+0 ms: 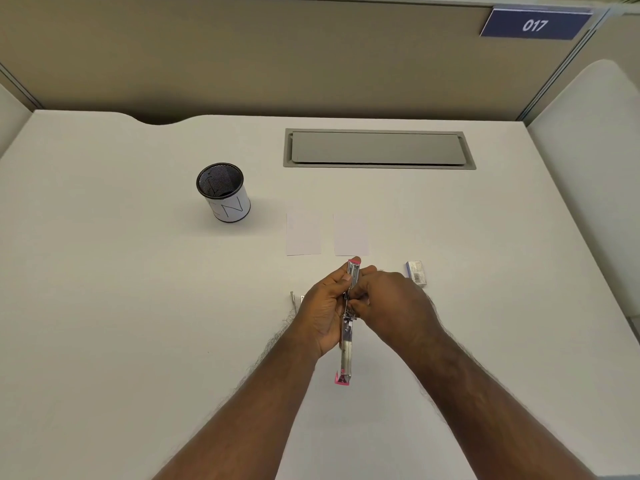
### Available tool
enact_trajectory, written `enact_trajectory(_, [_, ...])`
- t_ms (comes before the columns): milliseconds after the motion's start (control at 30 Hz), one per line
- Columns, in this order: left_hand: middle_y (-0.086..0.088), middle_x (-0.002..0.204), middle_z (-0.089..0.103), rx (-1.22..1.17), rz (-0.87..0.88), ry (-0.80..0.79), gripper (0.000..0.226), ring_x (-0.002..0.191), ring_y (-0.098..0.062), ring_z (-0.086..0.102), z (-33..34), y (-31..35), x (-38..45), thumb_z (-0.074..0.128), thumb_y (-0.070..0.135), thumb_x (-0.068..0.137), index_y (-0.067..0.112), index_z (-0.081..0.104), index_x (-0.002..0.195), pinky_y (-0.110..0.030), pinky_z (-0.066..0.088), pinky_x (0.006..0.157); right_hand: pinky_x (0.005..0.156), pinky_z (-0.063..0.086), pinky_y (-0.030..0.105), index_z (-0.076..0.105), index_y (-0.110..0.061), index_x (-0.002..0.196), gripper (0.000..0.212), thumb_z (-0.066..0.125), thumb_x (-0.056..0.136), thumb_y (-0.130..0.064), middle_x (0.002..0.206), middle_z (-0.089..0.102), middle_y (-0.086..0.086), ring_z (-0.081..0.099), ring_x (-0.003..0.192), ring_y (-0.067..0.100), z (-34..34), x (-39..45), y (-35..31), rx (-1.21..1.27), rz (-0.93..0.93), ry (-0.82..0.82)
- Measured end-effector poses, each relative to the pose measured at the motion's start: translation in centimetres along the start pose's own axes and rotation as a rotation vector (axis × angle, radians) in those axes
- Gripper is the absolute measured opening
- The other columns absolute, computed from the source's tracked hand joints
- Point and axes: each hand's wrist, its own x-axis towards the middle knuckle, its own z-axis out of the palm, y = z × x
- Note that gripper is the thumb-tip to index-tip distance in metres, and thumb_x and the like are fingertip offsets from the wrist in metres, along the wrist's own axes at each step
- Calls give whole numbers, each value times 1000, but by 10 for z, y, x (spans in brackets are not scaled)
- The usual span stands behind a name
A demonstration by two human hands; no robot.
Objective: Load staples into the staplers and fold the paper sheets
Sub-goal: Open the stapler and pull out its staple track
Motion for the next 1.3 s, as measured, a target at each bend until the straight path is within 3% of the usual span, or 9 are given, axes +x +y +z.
enact_trajectory(133, [-13, 114, 72, -2, -18, 17, 34, 78, -16, 72, -3, -3, -1, 39, 4, 100, 10, 62, 124, -20, 52, 52, 71, 50, 30, 73, -28, 93, 16, 59, 87, -33, 94, 68, -4, 64, 84, 19, 3, 0, -3, -14, 1, -22])
enact_trajectory(300, [-11, 119, 70, 48, -35, 36, 35, 93, -20, 71, -5, -4, -3, 40, 5, 100, 13, 63, 125, -28, 57, 69, 69, 52, 30, 72, -26, 86, 15, 58, 87, -32, 89, 66, -5, 63, 79, 17, 7, -2, -1, 27, -1, -49])
enact_trajectory(533, [-13, 108, 71, 43, -36, 36, 35, 86, -20, 72, -3, 0, -6, 39, 1, 99, 6, 61, 127, -27, 59, 67, 71, 52, 34, 57, -29, 72, 14, 62, 85, -28, 86, 60, -6, 58, 76, 13, 8, -1, 7, 202, -106, -74])
enact_trajectory(733, [-19, 114, 69, 5, -36, 28, 36, 96, -28, 70, -1, 0, -5, 39, 3, 100, 5, 60, 129, -33, 60, 74, 66, 54, 35, 56, -31, 66, 21, 68, 78, -18, 76, 60, -10, 58, 68, 9, 6, -4, 14, 413, -152, 12])
enact_trajectory(900, [-17, 114, 71, -6, -15, 14, 34, 96, -29, 71, -1, 1, -4, 36, 6, 102, 6, 62, 124, -38, 60, 74, 62, 55, 36, 62, -26, 68, 12, 69, 76, -21, 73, 61, -10, 60, 65, 9, 13, -5, 22, 424, -161, 41])
enact_trajectory(1033, [-18, 119, 67, 57, -2, 9, 35, 103, -30, 66, -1, 0, -4, 39, 5, 101, 6, 59, 129, -39, 54, 88, 62, 54, 30, 59, -27, 78, 13, 71, 80, -21, 72, 63, -14, 59, 65, 5, 16, -4, 28, 460, -143, 39])
enact_trajectory(1200, [-13, 106, 72, 74, -4, -10, 35, 86, -21, 71, -2, -1, -3, 37, 5, 101, 7, 58, 129, -24, 57, 64, 73, 56, 35, 72, -26, 91, 8, 73, 83, -26, 84, 71, -8, 65, 76, 8, 12, -1, 25, 389, -98, 2])
enact_trajectory(1300, [-11, 106, 73, 76, 1, -5, 33, 86, -20, 71, -3, -3, -2, 38, 5, 101, 11, 62, 122, -24, 56, 63, 70, 54, 30, 75, -28, 91, 7, 70, 85, -28, 89, 73, -7, 66, 79, 12, 8, -1, 21, 278, -85, -21])
